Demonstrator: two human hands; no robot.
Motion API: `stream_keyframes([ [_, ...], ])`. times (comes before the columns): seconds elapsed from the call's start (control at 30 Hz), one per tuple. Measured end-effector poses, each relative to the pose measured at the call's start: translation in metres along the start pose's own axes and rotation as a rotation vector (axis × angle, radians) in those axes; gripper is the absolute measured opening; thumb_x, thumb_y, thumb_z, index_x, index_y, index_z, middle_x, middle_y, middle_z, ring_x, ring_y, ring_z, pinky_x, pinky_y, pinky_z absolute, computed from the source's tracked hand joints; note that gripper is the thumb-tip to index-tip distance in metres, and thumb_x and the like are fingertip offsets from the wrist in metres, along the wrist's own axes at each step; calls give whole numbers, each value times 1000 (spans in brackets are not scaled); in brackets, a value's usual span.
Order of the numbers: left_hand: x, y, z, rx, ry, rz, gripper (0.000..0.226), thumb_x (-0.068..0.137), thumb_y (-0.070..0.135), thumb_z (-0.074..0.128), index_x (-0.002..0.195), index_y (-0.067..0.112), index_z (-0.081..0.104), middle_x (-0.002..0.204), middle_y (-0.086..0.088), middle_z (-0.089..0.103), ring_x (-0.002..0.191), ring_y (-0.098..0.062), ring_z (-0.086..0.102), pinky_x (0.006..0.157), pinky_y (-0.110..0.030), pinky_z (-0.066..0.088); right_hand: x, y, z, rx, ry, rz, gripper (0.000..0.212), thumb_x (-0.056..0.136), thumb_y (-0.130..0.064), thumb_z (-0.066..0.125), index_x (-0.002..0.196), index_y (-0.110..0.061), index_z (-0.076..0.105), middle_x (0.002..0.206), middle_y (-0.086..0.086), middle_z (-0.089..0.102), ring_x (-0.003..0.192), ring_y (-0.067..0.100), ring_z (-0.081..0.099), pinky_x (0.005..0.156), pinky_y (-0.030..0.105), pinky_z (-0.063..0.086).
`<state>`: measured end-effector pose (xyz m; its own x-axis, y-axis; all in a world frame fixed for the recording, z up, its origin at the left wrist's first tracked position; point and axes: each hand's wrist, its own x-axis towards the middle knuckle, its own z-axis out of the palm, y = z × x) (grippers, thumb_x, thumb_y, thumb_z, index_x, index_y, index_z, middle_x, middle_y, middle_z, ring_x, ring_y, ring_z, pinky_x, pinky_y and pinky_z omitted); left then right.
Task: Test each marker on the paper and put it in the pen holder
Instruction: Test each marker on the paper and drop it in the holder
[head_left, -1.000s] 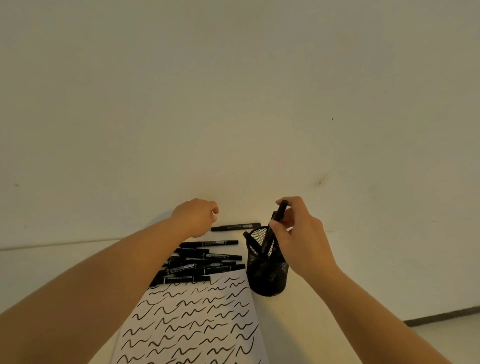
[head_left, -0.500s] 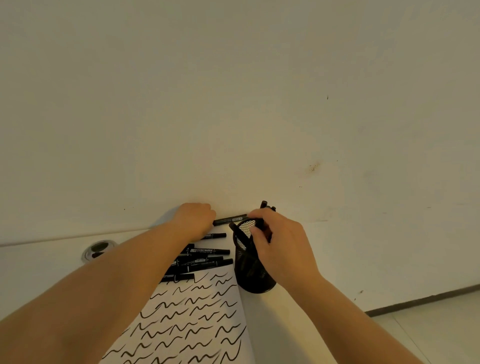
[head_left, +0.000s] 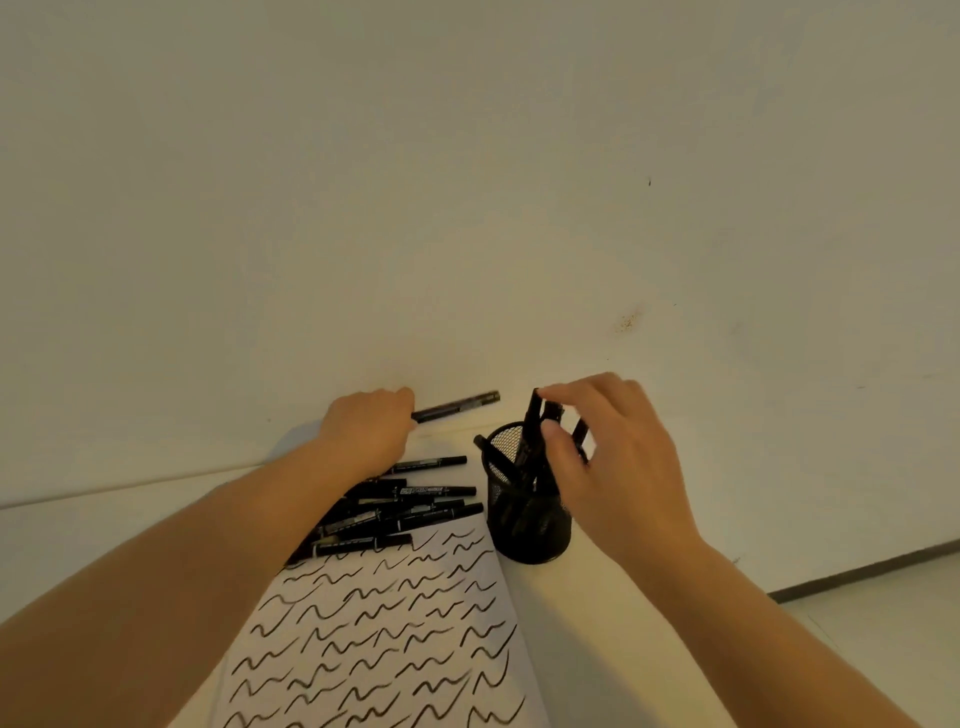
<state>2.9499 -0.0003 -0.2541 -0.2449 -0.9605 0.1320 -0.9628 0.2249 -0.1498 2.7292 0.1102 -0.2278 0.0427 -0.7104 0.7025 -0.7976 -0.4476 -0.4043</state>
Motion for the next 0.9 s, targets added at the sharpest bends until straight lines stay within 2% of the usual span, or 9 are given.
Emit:
stream_keyframes([
  [0.1, -34, -9, -20, -206, 120, -60, 20, 97, 31, 35, 107, 19, 47, 80, 5, 57, 67, -15, 53, 55, -31, 42, -11, -19, -11, 135, 29, 14, 17, 85, -11, 57, 98, -19, 65, 86, -9, 59, 76, 7, 51, 63, 12, 40],
  [0.17, -62, -13, -31, -392, 191, -84, 19, 97, 31, 36, 108, 22, 48, 84, 11, 61, 72, -10, 58, 63, -31, 48, -22, -37, -10, 274, -104, 117, 16, 87, -15, 54, 91, -28, 63, 73, -14, 59, 61, 3, 53, 53, 14, 43],
  [0.23, -94, -12, -38, -529, 242, -52, 13, 96, 30, 38, 104, 28, 48, 78, 15, 60, 66, 0, 57, 56, -20, 44, -34, -57, -3, 376, -301, 257, 16, 88, -22, 54, 85, -36, 59, 65, -9, 61, 49, 0, 48, 45, 14, 40],
  [0.37, -166, -8, -47, -682, 208, 77, 15, 93, 30, 42, 90, 45, 43, 71, 13, 59, 65, 0, 54, 52, -16, 38, -56, -91, 13, 793, -497, 495, 13, 86, -31, 60, 99, -30, 57, 69, -1, 66, 50, 0, 51, 47, 13, 42],
  [0.53, -229, -8, -52, -713, 137, 182, 9, 89, 36, 47, 89, 46, 49, 80, 16, 62, 73, -3, 55, 63, -20, 46, -86, -130, 16, 1144, -493, 570, 20, 89, -25, 54, 74, -13, 58, 55, 0, 59, 43, 8, 47, 42, 16, 36],
  [0.63, -250, -13, -53, -684, 139, 163, 3, 83, 44, 53, 86, 44, 56, 81, 18, 65, 76, 2, 55, 65, -16, 44, -103, -144, 15, 1153, -517, 607, 24, 90, -24, 53, 69, -14, 58, 50, 0, 56, 42, 9, 47, 41, 17, 36],
  [0.73, -266, -12, -51, -608, 239, 147, 28, 81, 57, 51, 93, 35, 64, 82, 17, 65, 74, 2, 54, 67, -18, 43, -115, -157, 13, 1173, -529, 634, 25, 90, -20, 52, 66, -12, 56, 49, 2, 56, 40, 12, 46, 39, 20, 34],
  [0.8, -273, -8, -51, -539, 285, 149, 45, 80, 63, 35, 98, 34, 64, 84, 16, 65, 76, -2, 55, 66, -22, 43, -117, -164, 11, 1178, -499, 642, 26, 90, -15, 51, 64, -10, 53, 46, 4, 54, 37, 13, 44, 38, 21, 33],
  [0.9, -287, -3, -51, -375, 343, 172, 32, 87, 48, 41, 98, 31, 66, 81, 15, 67, 73, -9, 61, 59, -22, 44, -118, -166, 8, 1174, -462, 689, 30, 86, -7, 49, 56, -10, 51, 41, 6, 50, 33, 13, 39, 36, 18, 31],
])
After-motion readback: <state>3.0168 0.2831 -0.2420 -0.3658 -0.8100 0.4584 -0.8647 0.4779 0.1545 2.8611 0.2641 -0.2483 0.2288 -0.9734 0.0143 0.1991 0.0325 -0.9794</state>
